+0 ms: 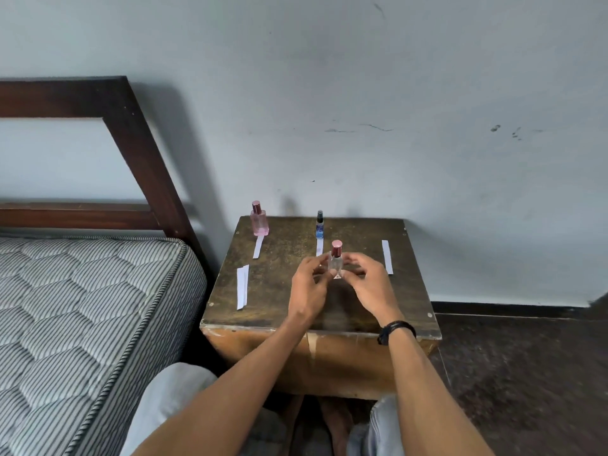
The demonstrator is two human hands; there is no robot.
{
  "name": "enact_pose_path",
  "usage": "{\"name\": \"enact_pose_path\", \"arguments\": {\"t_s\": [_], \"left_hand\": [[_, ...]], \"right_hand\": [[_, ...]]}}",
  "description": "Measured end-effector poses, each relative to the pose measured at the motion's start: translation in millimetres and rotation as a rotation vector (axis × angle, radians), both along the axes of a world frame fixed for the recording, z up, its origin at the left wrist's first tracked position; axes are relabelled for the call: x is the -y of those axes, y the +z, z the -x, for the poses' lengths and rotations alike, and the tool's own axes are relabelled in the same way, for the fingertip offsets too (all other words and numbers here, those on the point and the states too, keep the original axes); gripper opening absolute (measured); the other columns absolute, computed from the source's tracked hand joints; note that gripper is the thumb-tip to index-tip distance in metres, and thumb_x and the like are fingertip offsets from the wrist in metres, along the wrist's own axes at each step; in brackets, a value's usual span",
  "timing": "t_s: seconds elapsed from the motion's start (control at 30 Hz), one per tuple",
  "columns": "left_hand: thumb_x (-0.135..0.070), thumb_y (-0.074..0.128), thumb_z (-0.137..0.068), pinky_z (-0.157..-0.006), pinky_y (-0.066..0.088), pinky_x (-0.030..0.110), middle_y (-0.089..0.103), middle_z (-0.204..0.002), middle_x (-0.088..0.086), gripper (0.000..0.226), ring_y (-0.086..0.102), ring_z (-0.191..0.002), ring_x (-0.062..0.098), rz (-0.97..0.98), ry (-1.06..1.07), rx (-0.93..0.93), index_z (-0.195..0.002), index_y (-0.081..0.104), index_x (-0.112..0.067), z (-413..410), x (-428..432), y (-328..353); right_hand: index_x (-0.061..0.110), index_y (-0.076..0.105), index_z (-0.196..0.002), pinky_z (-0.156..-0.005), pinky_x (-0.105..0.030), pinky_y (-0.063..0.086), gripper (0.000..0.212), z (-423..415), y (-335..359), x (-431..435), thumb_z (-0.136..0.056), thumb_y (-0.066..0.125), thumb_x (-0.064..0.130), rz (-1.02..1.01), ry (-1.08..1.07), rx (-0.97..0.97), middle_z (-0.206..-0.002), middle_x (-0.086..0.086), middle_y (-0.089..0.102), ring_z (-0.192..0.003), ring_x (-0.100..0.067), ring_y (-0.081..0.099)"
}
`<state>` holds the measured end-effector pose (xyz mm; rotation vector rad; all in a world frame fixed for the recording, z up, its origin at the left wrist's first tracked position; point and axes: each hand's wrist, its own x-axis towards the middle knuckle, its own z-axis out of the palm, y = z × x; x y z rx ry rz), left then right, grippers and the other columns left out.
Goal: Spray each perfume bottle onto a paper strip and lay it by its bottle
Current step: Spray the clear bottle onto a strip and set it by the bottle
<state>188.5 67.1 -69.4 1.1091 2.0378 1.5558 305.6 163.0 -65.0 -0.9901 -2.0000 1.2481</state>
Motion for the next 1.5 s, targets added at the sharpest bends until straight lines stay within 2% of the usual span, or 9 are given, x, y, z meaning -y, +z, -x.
{"name": "enact_pose_path", "arguments": {"t_s": [0.13,0.2,0.3,0.4,0.67,0.8,1.0,1.1,1.5], "left_hand": [[-0.017,0.064,-0.096,-0.087,0.047,0.010,0.061,-0.114,-0.010,0.037,0.062,-0.100,-0.002,-0.019,-0.089,0.016,-0.133,0.062,-0.017,-13.3,-50.8,11.3],[-0.017,0.063,-0.097,-0.093,0.050,0.019,0.060,-0.117,-0.009,0.037,0.062,-0.104,0.005,-0.026,-0.115,0.019,-0.134,0.062,-0.016,-21.5,-76.7,15.4],[-0.012,0.060,-0.098,-0.097,0.050,0.022,0.057,-0.115,-0.007,0.035,0.060,-0.104,0.008,-0.036,-0.135,0.021,-0.134,0.062,-0.012,-29.7,-110.5,16.4],[-0.011,0.057,-0.100,-0.094,0.045,0.013,0.056,-0.116,-0.006,0.037,0.058,-0.105,0.007,-0.017,-0.158,0.028,-0.137,0.060,-0.012,-30.8,-136.3,10.2],[-0.014,0.059,-0.099,-0.089,0.039,0.004,0.056,-0.118,-0.004,0.036,0.057,-0.108,0.009,-0.027,-0.137,0.071,-0.135,0.062,-0.011,-30.5,-175.1,-5.1],[-0.014,0.059,-0.099,-0.096,0.046,0.020,0.059,-0.119,0.000,0.036,0.058,-0.107,0.011,-0.022,-0.136,0.038,-0.134,0.062,-0.012,-32.2,-179.7,-10.1],[-0.010,0.055,-0.099,-0.093,0.045,0.023,0.060,-0.121,0.004,0.037,0.060,-0.109,0.017,0.022,-0.128,-0.021,-0.136,0.061,-0.014,-31.9,-178.7,-11.8],[-0.010,0.055,-0.099,-0.093,0.046,0.026,0.060,-0.120,0.005,0.037,0.060,-0.108,0.018,0.034,-0.121,-0.035,-0.135,0.061,-0.014,-32.0,-177.4,-12.5],[-0.007,0.055,-0.098,-0.093,0.049,0.030,0.060,-0.116,0.006,0.038,0.060,-0.106,0.020,0.048,-0.106,-0.051,-0.135,0.061,-0.012,-31.1,-177.8,-14.6]], "right_hand": [[0.030,0.073,-0.112,-0.076,-0.005,0.048,0.034,-12.5,4.0,-26.1,-0.091,0.075,0.003,-0.022,-0.196,-0.123,-0.105,0.021,0.072,-0.096,0.011,0.066],[0.028,0.073,-0.110,-0.076,-0.002,0.046,0.032,-17.2,3.6,-42.0,-0.092,0.074,0.002,-0.026,-0.279,-0.172,-0.105,0.016,0.073,-0.098,0.004,0.068],[0.023,0.074,-0.115,-0.086,-0.009,0.048,0.028,-19.2,-1.0,-69.0,-0.095,0.071,0.004,0.002,-0.337,-0.222,-0.111,0.008,0.075,-0.104,-0.005,0.069],[0.021,0.075,-0.116,-0.092,-0.018,0.053,0.028,-17.4,-9.7,-92.0,-0.095,0.071,0.003,0.002,-0.368,-0.248,-0.108,0.010,0.075,-0.104,-0.003,0.069],[0.017,0.077,-0.118,-0.082,-0.003,0.048,0.027,-11.2,-28.5,-126.7,-0.095,0.070,0.005,-0.063,-0.453,-0.242,-0.109,0.010,0.075,-0.096,0.011,0.065],[0.015,0.077,-0.120,-0.080,-0.002,0.048,0.028,-11.1,-34.5,-129.1,-0.095,0.070,0.004,-0.068,-0.492,-0.230,-0.108,0.009,0.075,-0.092,0.015,0.065],[0.019,0.077,-0.118,-0.084,-0.010,0.051,0.029,-11.8,-34.7,-127.1,-0.094,0.071,0.004,-0.081,-0.467,-0.174,-0.105,0.010,0.074,-0.094,0.002,0.068],[0.018,0.077,-0.117,-0.082,-0.006,0.048,0.028,-12.1,-35.1,-126.4,-0.094,0.071,0.004,-0.089,-0.456,-0.147,-0.106,0.008,0.075,-0.095,-0.003,0.069],[0.018,0.077,-0.118,-0.081,-0.009,0.047,0.027,-11.1,-37.3,-127.0,-0.095,0.070,0.005,-0.102,-0.449,-0.106,-0.108,0.006,0.076,-0.095,-0.007,0.069]]}}
